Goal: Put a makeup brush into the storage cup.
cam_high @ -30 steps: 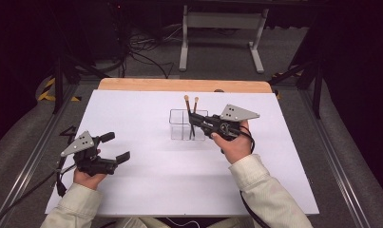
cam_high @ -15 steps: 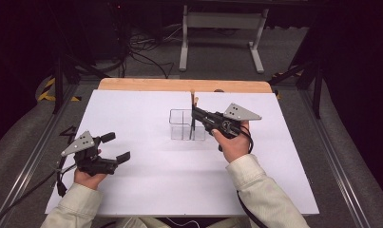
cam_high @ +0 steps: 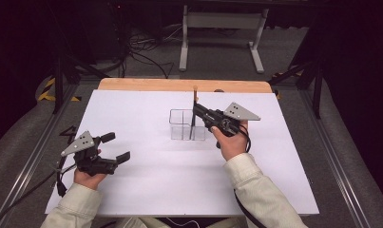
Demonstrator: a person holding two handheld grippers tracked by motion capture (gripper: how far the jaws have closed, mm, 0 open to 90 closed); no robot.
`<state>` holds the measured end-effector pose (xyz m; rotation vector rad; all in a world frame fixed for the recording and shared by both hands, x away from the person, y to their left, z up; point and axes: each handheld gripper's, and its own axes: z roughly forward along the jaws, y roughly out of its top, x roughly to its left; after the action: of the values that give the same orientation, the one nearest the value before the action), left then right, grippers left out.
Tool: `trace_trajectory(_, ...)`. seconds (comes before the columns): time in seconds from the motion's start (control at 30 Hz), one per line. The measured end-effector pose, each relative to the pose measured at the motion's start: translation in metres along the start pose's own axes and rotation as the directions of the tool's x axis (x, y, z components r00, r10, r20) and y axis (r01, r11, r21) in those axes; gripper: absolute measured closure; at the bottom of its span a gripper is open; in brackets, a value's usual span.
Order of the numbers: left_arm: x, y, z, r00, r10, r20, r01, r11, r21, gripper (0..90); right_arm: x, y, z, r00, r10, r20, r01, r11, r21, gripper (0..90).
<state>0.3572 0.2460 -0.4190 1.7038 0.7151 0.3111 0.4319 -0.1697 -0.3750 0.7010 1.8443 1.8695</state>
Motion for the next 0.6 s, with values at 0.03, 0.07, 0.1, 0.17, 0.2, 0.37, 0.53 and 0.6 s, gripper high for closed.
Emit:
trace_trajectory(0.03,0.000,0.000,0.000,1.0000,0.000,0.000,0.000,1.0000,0.000,0.1,-0.001,0.000,0.002,1.0000,-0.003,0.004,0.003,1.000,0.002,83.5)
trace_trajectory(0.07,0.000,0.000,0.000,1.0000,-0.001,0.000,0.001,1.0000,0.000,0.1,-0.001,0.000,0.002,1.0000,-0.003,0.004,0.003,1.000,0.002,83.5)
trace_trajectory(0.1,0.000,-0.001,-0.001,1.0000,0.001,-0.003,-0.001,1.0000,0.001,0.1,-0.002,0.000,0.003,1.0000,-0.002,0.006,0.002,1.000,0.002,83.5)
trace_trajectory(0.17,0.000,-0.001,-0.002,1.0000,0.000,-0.004,0.000,1.0000,0.001,0.1,-0.002,0.000,0.007,1.0000,-0.007,0.007,0.007,1.000,0.007,83.5)
trace_trajectory(0.2,0.000,-0.002,-0.002,1.0000,0.000,-0.006,0.000,1.0000,0.000,0.0,-0.002,0.000,0.008,0.9999,-0.011,0.007,0.011,1.000,0.010,83.5)
trace_trajectory(0.37,-0.001,-0.003,-0.007,0.9998,0.000,-0.018,0.000,1.0000,0.000,0.0,-0.002,0.002,0.015,0.9994,-0.033,0.014,0.032,0.999,0.021,83.5)
trace_trajectory(0.53,-0.002,-0.004,-0.011,0.9996,-0.001,-0.028,0.001,1.0000,-0.008,0.0,-0.006,0.003,0.019,0.9990,-0.035,0.030,0.034,0.999,0.027,83.5)
trace_trajectory(0.6,-0.002,-0.004,-0.011,0.9996,-0.001,-0.030,0.001,1.0000,-0.007,0.0,-0.006,0.004,0.020,0.9989,-0.035,0.032,0.034,0.999,0.027,83.5)
